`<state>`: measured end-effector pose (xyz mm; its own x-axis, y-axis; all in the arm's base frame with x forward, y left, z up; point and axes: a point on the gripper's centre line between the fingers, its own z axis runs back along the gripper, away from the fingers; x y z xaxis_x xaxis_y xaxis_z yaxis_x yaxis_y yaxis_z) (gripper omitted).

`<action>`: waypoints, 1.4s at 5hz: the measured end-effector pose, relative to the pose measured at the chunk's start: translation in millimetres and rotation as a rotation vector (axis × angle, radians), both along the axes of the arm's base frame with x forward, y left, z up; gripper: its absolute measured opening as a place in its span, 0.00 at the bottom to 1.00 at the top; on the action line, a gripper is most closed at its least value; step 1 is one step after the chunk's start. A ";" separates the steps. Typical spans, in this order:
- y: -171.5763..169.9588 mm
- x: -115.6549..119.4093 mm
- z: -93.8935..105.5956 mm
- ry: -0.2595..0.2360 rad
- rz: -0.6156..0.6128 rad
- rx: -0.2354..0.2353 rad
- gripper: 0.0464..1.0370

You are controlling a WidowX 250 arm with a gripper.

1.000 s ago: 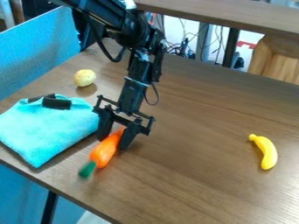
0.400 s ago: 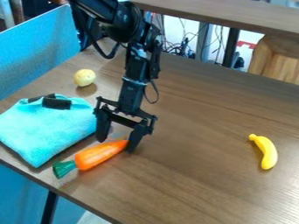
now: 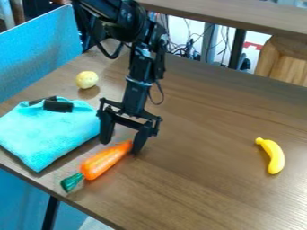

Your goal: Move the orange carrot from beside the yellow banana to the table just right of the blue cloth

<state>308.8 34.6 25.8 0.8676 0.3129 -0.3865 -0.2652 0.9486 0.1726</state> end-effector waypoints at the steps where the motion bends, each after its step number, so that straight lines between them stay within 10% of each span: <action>1: 0.0 0.2 0.3 0.000 -0.007 -0.003 0.95; 4: 2.7 32.5 83.5 -0.335 -0.093 -0.122 0.95; 7: 69.6 39.5 83.7 -0.357 -0.493 -0.167 0.95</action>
